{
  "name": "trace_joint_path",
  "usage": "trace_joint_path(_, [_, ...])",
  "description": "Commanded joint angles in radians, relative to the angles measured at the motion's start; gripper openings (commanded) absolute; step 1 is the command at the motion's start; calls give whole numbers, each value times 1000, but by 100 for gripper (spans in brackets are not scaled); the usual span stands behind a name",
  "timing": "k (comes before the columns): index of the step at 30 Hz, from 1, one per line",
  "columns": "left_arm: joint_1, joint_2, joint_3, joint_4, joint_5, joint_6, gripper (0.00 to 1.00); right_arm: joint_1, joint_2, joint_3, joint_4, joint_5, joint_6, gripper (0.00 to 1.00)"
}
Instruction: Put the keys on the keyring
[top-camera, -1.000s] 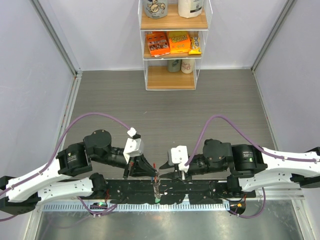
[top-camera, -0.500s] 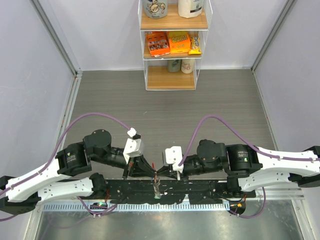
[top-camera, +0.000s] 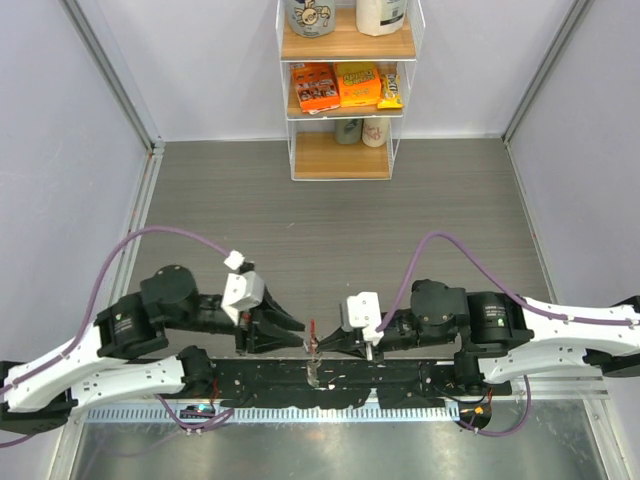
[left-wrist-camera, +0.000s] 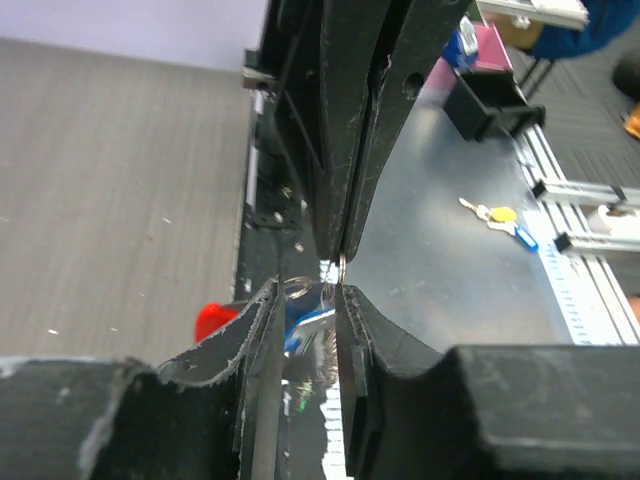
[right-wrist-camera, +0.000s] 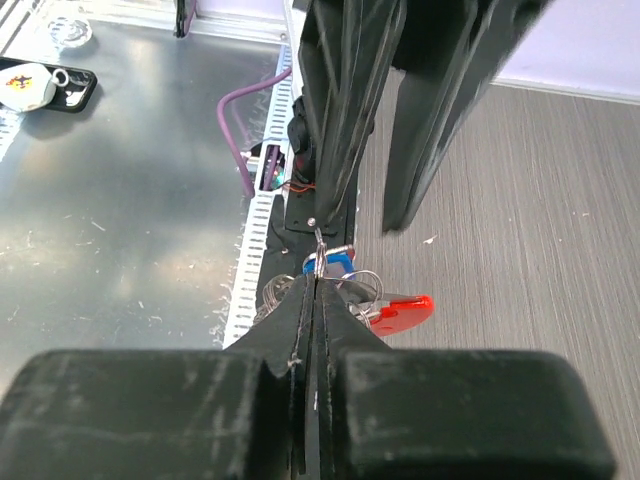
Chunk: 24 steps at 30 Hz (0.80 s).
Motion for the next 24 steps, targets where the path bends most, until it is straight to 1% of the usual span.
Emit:
trace_joint_path(1, [0, -119, -47, 161, -119, -18, 34, 4, -75, -45, 149, 20, 1, 5])
trace_joint_path(4, [0, -179, -96, 227, -127, -26, 40, 4, -94, -69, 189, 41, 3, 6])
trace_joint_path(8, [0, -216, -133, 278, -110, -38, 43, 5, -115, -84, 229, 63, 6, 5])
trace_joint_path(14, [2, -174, -142, 320, -73, -57, 43, 7, -123, -88, 272, 88, 18, 6])
trace_joint_path(24, [2, -142, -168, 366, -62, -71, 42, 5, -129, -85, 304, 88, 23, 5])
